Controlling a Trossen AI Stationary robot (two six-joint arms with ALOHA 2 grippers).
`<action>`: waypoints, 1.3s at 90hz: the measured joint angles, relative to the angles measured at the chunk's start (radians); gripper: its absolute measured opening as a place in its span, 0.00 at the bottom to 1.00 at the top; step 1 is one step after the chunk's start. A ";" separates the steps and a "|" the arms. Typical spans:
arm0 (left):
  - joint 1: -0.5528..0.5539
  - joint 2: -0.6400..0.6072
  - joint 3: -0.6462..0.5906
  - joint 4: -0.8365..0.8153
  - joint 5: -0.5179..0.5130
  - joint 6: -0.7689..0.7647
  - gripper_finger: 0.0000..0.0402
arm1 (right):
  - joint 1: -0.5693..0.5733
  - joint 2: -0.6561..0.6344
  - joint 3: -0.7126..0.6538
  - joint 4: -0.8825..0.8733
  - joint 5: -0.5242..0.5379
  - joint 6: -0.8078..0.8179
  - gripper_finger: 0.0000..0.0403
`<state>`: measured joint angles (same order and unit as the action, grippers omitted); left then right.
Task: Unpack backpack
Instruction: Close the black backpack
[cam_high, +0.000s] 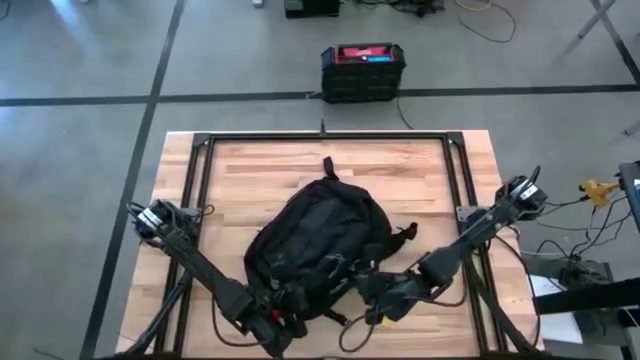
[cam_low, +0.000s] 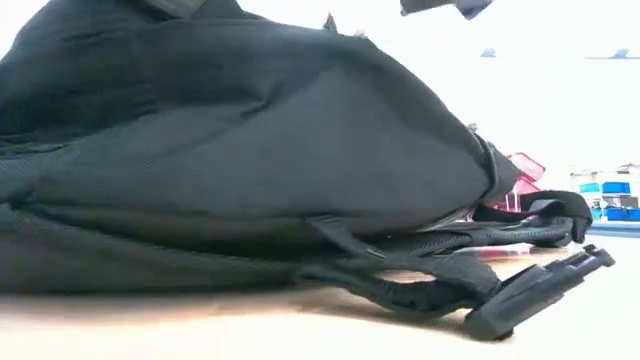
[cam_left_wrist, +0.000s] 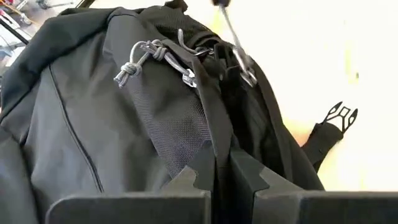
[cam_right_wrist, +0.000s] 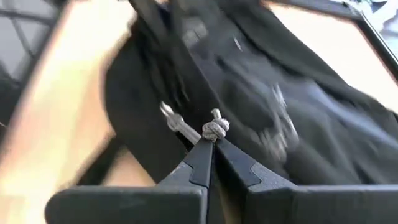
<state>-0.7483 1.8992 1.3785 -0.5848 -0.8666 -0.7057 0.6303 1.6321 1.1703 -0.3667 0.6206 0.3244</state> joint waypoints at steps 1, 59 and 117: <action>0.000 0.000 0.000 0.000 0.000 -0.001 0.01 | 0.000 -0.002 -0.003 -0.013 0.004 0.010 0.00; 0.001 -0.016 0.000 -0.044 0.015 0.021 0.01 | -0.046 -0.307 -0.288 -0.125 0.154 0.176 0.00; 0.016 -0.020 0.000 0.007 0.045 0.041 0.01 | -0.134 0.076 -0.141 0.264 -0.178 -0.474 0.39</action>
<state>-0.7319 1.8793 1.3781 -0.5782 -0.8211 -0.6649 0.4963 1.7086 1.0294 -0.1031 0.4424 -0.1494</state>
